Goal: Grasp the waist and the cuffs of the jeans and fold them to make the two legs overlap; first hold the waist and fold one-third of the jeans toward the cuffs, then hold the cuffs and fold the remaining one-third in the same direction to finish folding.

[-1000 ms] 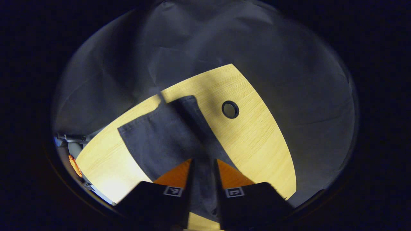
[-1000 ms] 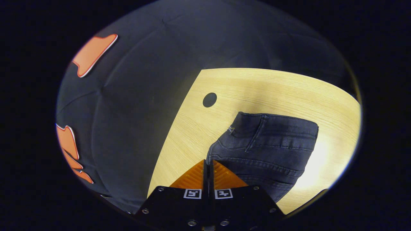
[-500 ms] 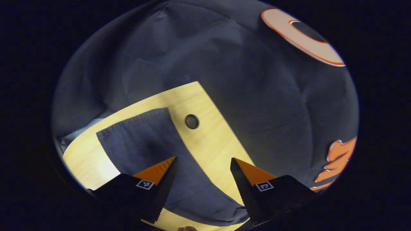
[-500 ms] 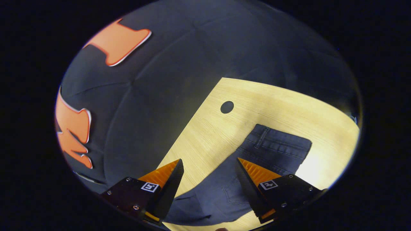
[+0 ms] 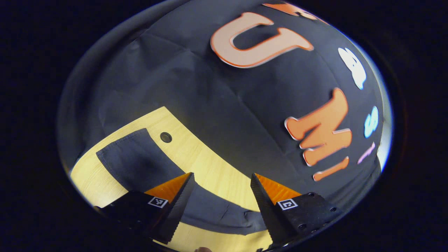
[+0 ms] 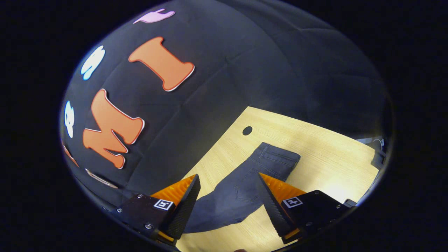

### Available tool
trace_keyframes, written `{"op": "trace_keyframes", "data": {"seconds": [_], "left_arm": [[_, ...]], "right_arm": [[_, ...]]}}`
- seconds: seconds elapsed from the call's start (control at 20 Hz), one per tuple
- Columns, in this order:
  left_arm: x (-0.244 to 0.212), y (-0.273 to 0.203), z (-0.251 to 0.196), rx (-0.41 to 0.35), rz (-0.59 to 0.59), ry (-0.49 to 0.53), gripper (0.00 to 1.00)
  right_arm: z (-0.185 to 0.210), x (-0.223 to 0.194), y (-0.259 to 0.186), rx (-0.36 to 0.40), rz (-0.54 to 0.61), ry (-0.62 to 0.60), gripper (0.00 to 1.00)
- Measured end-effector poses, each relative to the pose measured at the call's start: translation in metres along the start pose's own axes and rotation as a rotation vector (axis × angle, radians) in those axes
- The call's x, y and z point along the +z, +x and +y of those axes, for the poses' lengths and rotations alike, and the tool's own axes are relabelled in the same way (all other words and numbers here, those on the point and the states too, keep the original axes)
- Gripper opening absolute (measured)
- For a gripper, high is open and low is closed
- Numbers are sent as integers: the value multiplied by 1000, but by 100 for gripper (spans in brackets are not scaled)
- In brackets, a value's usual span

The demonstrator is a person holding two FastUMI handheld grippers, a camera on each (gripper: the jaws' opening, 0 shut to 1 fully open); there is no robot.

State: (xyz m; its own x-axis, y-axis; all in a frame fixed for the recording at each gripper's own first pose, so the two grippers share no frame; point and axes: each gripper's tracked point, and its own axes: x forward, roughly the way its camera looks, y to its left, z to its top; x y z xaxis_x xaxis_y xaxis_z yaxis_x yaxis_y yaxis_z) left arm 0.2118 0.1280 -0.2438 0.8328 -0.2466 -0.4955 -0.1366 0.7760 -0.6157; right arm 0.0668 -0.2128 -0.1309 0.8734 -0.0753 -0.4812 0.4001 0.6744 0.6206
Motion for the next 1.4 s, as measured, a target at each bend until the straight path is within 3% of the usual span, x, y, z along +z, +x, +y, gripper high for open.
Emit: {"op": "trace_keyframes", "data": {"seconds": [0.25,0.45,0.65,0.95,1.1,1.4], "left_arm": [[-60,-40,-18,-41,16,134,98],[-69,-70,-25,-58,-36,177,98],[-71,-83,-20,-2,-44,242,97],[-79,-96,-14,87,-46,287,97],[-77,-103,-19,78,-65,223,97],[-48,-113,-6,145,-145,198,97]], "right_arm": [[-65,-30,-19,-42,31,133,98],[-123,-46,18,-109,76,168,98],[-145,-44,70,-133,117,233,98],[-206,-31,139,-260,122,259,98],[-209,-25,153,-244,131,298,97],[-194,-33,173,-188,171,251,93]]}}
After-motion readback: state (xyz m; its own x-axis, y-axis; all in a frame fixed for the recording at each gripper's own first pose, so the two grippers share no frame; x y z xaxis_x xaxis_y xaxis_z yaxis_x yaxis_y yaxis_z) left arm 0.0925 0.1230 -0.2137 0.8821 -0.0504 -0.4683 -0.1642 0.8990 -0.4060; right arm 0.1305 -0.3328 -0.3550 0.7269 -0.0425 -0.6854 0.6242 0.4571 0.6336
